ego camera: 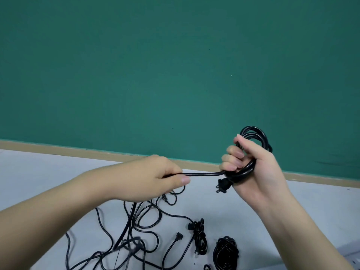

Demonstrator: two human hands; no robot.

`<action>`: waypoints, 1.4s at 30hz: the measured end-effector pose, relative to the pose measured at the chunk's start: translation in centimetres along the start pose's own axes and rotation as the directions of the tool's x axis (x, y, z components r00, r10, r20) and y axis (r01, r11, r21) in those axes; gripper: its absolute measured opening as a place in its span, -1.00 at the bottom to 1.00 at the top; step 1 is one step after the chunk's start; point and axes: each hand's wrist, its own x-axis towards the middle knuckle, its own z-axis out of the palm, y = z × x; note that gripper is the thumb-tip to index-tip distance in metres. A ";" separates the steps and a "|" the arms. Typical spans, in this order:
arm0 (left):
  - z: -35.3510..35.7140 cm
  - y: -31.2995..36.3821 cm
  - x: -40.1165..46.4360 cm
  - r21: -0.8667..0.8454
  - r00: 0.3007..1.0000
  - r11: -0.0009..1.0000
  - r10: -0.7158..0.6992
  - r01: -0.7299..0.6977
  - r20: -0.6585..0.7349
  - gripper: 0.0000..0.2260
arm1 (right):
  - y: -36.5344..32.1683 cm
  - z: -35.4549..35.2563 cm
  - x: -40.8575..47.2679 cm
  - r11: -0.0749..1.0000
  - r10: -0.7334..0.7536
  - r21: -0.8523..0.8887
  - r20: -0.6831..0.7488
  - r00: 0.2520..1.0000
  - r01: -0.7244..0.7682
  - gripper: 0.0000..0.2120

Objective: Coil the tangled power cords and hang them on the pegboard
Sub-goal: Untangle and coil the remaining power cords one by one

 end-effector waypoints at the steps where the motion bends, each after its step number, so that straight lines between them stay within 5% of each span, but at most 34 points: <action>1: -0.4 -0.1 -0.1 0.016 0.999 1.000 0.021 -0.020 -0.027 -0.55 | -0.4 -0.2 0.1 1.000 -0.018 -0.023 -0.020 1.000 0.018 -0.80; 4: -1.0 0.2 -0.6 -0.018 0.985 0.994 0.105 -0.108 -0.140 -0.61 | -0.6 -0.4 -0.1 0.988 -0.008 -0.155 -0.034 0.999 0.003 -0.75; 10: -0.3 1.6 -1.2 -0.087 0.948 0.969 0.205 -0.232 -0.244 -0.67 | 1.7 -0.7 -1.2 0.868 0.203 -0.480 0.111 0.973 -0.127 -0.21; 16: -1.1 0.6 -0.8 -0.278 0.959 0.951 0.052 -0.133 -0.279 -0.46 | 2.1 -0.4 -2.5 0.789 0.489 -0.572 0.367 0.791 -0.222 -0.50; 18: -0.9 0.4 -0.7 -0.274 0.969 0.957 0.027 -0.096 -0.245 -0.42 | 2.3 0.2 -3.1 0.727 0.544 -0.658 0.376 0.750 -0.197 -0.71; 21: -0.4 0.0 -0.5 -0.251 0.977 0.968 -0.023 -0.032 -0.211 -0.37 | 2.8 0.4 -3.1 0.672 0.590 -0.711 0.344 0.730 -0.209 -0.68; 24: -0.4 -0.2 -0.2 -0.252 0.973 0.968 -0.044 -0.014 -0.225 -0.29 | 2.0 0.2 -2.7 0.801 0.513 -0.553 0.433 0.741 -0.231 -0.83; 31: -0.8 0.2 -0.5 -0.292 0.976 0.956 -0.030 -0.035 -0.216 -0.46 | 1.0 -0.7 -1.9 0.918 0.392 -0.209 0.615 0.684 -0.338 -0.65; 35: -0.6 0.3 0.2 -0.420 0.967 0.907 -0.086 -0.023 -0.239 -0.58 | 1.3 -0.5 -1.6 0.910 0.227 0.181 0.538 0.812 -0.374 -0.70; 37: -0.4 0.4 0.5 -0.454 0.960 0.891 -0.106 -0.024 -0.259 -0.55 | 1.5 -0.5 -1.5 0.941 0.264 0.073 0.453 0.852 -0.330 -0.62; 39: -0.1 0.4 0.6 -0.417 0.956 0.909 -0.099 -0.027 -0.277 -0.56 | 2.1 -0.4 -1.5 0.938 0.334 -0.220 0.368 0.868 -0.268 -0.60; 42: 0.1 0.5 0.5 -0.311 0.957 0.950 -0.056 -0.037 -0.284 -0.55 | 3.6 -0.2 -2.4 0.805 0.396 -0.565 0.286 0.873 -0.181 -0.64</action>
